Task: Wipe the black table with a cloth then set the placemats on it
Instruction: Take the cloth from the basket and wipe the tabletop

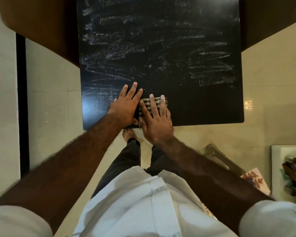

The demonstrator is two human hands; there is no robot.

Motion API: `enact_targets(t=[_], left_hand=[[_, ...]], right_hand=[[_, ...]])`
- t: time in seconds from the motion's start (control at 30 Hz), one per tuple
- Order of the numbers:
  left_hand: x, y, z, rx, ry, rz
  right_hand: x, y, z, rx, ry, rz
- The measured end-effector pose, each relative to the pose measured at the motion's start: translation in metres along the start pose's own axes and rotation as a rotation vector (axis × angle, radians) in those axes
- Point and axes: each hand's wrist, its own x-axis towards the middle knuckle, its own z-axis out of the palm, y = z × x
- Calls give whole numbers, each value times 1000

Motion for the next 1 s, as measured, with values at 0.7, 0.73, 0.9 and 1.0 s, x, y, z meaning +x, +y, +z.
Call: enact_targets(t=[0.7,0.73,0.9,1.0], left_hand=[[-1,26,93,0,386,111],[3,25,89,-7,397,88],[32,54,67,-22,451,65],[24,50,73,42,418,168]], right_hand=[[-1,108,-21,-89,119,329],[0,107,-21,-88,120,336],[8,90,-21,-111,140,282],[11,82,-20,-108,129,273]])
